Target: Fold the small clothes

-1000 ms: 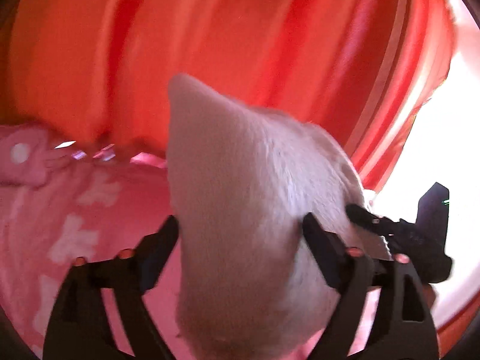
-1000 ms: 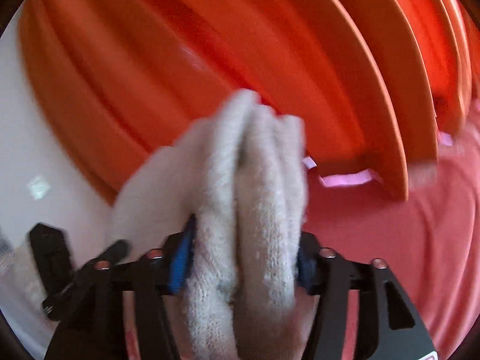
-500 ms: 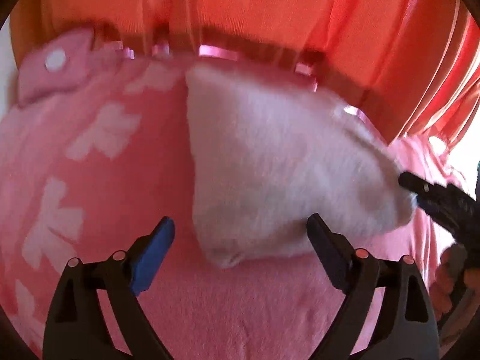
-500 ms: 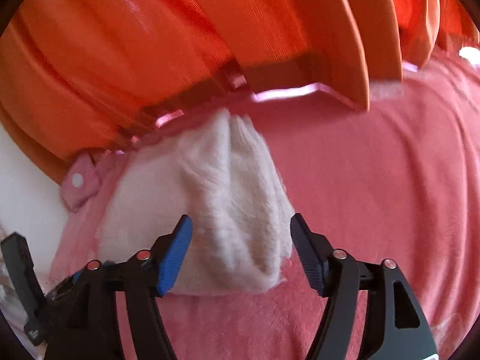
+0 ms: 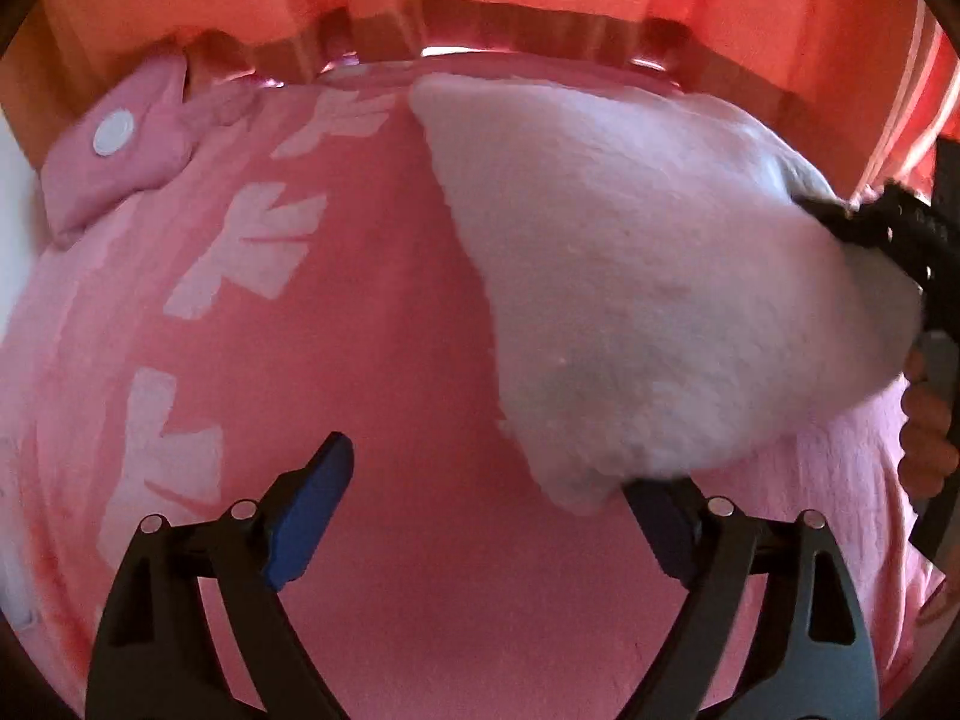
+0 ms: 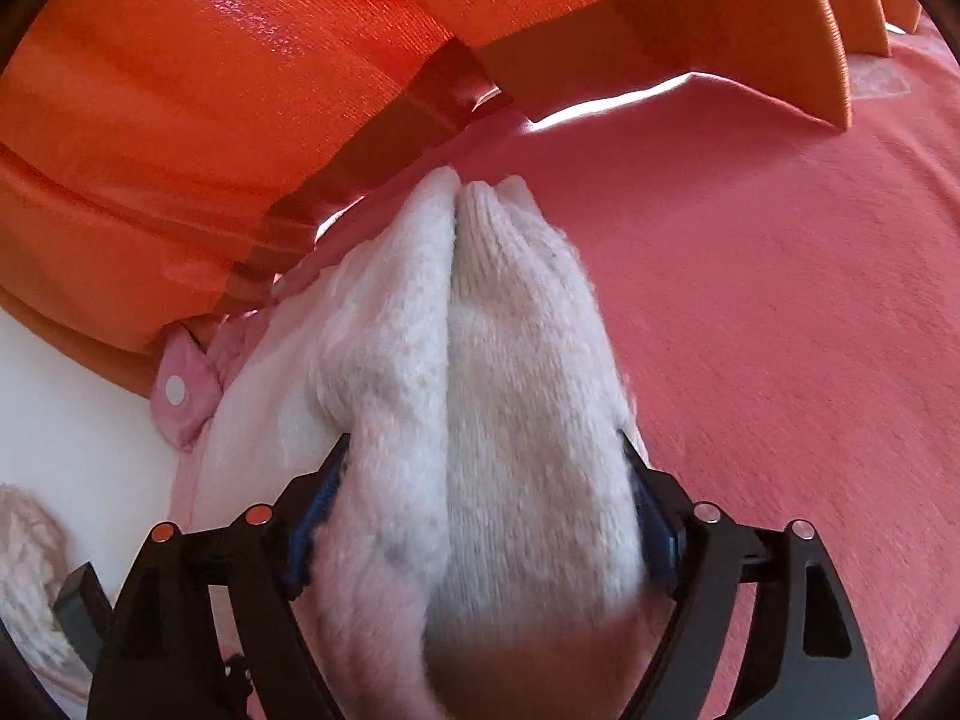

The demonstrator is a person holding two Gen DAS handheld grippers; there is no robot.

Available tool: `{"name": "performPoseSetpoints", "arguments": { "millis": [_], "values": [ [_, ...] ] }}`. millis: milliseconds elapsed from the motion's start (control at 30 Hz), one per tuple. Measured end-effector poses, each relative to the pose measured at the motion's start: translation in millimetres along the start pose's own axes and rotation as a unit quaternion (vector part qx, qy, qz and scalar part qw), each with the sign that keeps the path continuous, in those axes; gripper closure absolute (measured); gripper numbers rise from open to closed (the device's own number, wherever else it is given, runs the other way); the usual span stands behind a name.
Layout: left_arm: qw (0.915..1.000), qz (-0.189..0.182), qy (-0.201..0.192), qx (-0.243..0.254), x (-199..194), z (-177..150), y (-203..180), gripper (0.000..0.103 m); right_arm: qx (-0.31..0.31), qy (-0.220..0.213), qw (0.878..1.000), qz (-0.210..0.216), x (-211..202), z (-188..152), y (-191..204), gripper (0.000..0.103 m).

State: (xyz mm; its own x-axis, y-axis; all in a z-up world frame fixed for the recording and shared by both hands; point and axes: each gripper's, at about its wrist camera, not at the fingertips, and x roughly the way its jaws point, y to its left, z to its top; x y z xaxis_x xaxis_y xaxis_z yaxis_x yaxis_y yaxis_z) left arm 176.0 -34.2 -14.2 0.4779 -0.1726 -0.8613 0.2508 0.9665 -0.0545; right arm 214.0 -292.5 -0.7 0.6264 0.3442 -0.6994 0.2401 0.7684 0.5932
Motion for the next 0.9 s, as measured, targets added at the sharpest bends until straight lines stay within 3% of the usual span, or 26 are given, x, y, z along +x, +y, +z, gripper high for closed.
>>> {"name": "performPoseSetpoints", "arguments": {
  "millis": [67,100,167,200,267,333,367,400,433,567,667,733,800,833,900],
  "values": [
    [0.9991,-0.030,-0.003,-0.028,1.3,5.2,5.7,0.036,-0.010,-0.016,1.000,0.009,-10.9,2.5,8.7,0.071],
    [0.9986,-0.040,-0.013,-0.034,-3.3,9.0,5.4,0.046,-0.016,-0.031,0.999,0.020,-22.5,4.7,16.5,0.077],
    [0.9971,-0.040,-0.052,-0.038,-18.3,13.1,5.9,0.053,-0.041,-0.074,0.995,0.057,-57.1,6.7,38.6,0.082],
    [0.9953,-0.025,-0.087,-0.035,-30.7,15.3,7.4,0.054,-0.061,-0.095,0.992,0.064,-72.9,4.4,50.9,0.082],
    [0.9924,-0.002,-0.119,-0.031,-41.7,16.6,13.8,0.052,-0.099,-0.126,0.985,0.059,-87.5,-5.1,63.8,0.082],
    [0.9959,0.001,-0.082,-0.038,-25.3,15.1,20.6,0.049,-0.103,-0.097,0.990,0.017,-65.9,-10.2,53.1,0.082],
    [0.9977,0.001,-0.051,-0.045,-11.5,11.8,23.5,0.049,-0.079,-0.039,0.996,-0.018,-33.3,-12.5,33.1,0.082],
    [0.9987,0.005,-0.015,-0.049,5.0,6.1,24.4,0.050,-0.064,-0.017,0.997,-0.029,-19.9,-14.7,21.0,0.080],
    [0.9988,0.009,-0.012,-0.047,8.7,2.3,23.1,0.049,-0.048,-0.014,0.999,-0.016,-14.2,-16.7,9.9,0.080],
    [0.9981,0.026,-0.046,-0.032,-18.0,-2.0,14.7,0.049,-0.050,-0.046,0.998,-0.010,-60.9,-11.3,26.4,0.072],
    [0.9950,0.010,-0.088,-0.046,-51.6,-8.3,14.4,0.050,-0.063,-0.082,0.992,-0.078,-103.9,-28.8,36.4,0.071],
    [0.9921,0.010,-0.116,-0.047,-63.2,-7.6,12.4,0.046,-0.081,-0.090,0.989,-0.079,-119.5,-40.7,39.4,0.067],
    [0.9882,0.001,-0.141,-0.060,-77.1,-9.0,10.2,0.043,-0.082,-0.069,0.993,-0.056,-120.3,-53.6,40.9,0.045],
    [0.9869,-0.009,-0.146,-0.068,-79.5,-7.4,9.6,0.036,-0.079,-0.054,0.994,-0.049,-113.3,-56.4,39.9,0.044],
    [0.9863,-0.023,-0.142,-0.081,-75.0,-5.7,12.1,0.032,-0.066,-0.006,0.997,-0.036,-92.6,-61.9,36.2,0.044]
  ]
}}
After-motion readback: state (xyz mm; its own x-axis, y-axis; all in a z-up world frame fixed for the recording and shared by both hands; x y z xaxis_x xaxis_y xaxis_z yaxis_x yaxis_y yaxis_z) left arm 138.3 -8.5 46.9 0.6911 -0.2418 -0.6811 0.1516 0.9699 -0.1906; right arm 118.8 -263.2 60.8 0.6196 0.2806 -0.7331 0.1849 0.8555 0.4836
